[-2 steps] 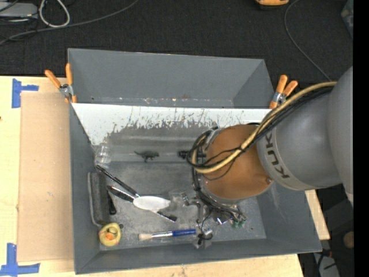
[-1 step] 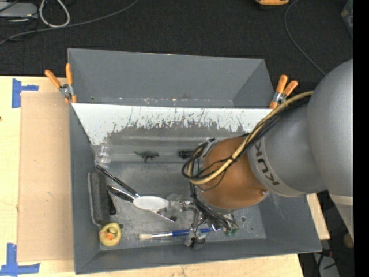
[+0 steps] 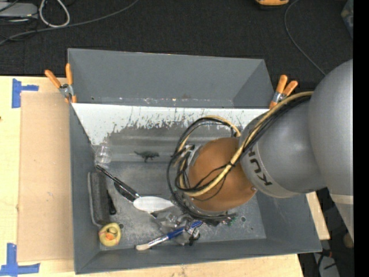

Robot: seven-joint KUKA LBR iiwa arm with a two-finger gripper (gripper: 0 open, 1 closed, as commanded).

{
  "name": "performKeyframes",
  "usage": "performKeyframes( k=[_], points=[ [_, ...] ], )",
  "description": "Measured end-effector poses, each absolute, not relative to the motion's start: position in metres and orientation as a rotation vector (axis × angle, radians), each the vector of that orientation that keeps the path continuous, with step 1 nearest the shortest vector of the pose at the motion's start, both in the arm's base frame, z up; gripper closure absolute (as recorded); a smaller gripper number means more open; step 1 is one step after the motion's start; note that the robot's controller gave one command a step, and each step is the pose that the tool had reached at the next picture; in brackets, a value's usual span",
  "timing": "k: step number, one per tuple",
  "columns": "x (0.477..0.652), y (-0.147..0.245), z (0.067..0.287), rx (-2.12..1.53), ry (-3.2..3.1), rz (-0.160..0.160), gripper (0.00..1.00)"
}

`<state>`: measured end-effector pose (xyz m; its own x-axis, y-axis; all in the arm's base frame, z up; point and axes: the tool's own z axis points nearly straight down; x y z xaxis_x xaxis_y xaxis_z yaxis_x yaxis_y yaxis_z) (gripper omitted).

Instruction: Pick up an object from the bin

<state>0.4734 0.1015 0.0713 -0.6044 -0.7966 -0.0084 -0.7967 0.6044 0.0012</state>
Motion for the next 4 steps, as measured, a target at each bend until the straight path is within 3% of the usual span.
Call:
performKeyframes(
  k=[1, 2, 4],
  points=[
    [0.473, 0.102, 0.072, -1.394, 2.807, 0.008, 1.00],
    [0.471, 0.102, 0.093, -1.395, 2.815, 0.012, 1.00],
    [0.470, 0.103, 0.170, -1.394, 2.820, 0.016, 1.00]
  ],
)
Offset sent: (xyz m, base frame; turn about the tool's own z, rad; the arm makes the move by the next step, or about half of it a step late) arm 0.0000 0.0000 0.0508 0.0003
